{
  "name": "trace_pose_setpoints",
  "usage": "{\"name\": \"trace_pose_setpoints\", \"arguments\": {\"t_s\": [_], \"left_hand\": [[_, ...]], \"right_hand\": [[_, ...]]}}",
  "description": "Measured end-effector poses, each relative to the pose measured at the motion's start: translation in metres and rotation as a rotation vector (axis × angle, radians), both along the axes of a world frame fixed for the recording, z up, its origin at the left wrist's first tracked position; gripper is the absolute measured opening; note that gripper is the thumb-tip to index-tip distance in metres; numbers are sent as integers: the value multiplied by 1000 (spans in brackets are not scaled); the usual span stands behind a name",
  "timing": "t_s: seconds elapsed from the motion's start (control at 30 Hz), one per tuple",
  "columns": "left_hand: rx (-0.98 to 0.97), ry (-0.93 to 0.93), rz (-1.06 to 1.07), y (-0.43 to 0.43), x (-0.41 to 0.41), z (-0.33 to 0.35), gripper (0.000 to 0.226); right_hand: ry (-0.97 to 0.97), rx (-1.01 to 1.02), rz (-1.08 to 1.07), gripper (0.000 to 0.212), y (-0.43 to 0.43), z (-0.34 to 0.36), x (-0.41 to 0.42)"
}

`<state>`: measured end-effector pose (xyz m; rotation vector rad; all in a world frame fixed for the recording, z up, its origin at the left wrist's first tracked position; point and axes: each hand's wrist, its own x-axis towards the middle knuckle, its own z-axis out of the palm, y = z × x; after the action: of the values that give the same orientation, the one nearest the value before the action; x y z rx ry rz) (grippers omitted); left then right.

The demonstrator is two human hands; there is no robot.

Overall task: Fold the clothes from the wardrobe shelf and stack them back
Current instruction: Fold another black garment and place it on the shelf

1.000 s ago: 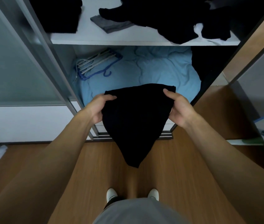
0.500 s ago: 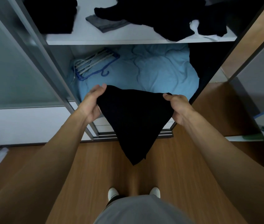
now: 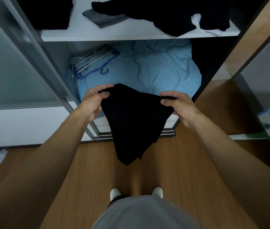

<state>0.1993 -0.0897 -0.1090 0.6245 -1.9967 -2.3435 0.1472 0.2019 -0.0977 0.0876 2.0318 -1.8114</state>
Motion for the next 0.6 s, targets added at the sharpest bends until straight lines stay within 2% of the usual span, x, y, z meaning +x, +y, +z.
{"name": "trace_pose_setpoints", "arguments": {"t_s": [0.13,0.2,0.27,0.33,0.5,0.6], "left_hand": [[-60,-11,36,2,-4,3,31],[-41,12,77,3,-3,4,31],[30,54,115,2,1,6,31],[110,101,144,-1,4,8,32],[227,91,197,-1,11,4,34],[226,75,209,-5,15,1,32]], "right_hand": [[-15,145,88,43,-10,-4,4],[-52,2,60,42,-11,-6,5],[-131,-318,-22,39,-7,-10,6],[-153,-508,-36,38,-3,-16,8],[-52,-296,107,45,-24,-18,23],[-97,-486,11,41,-36,-9,19]]}}
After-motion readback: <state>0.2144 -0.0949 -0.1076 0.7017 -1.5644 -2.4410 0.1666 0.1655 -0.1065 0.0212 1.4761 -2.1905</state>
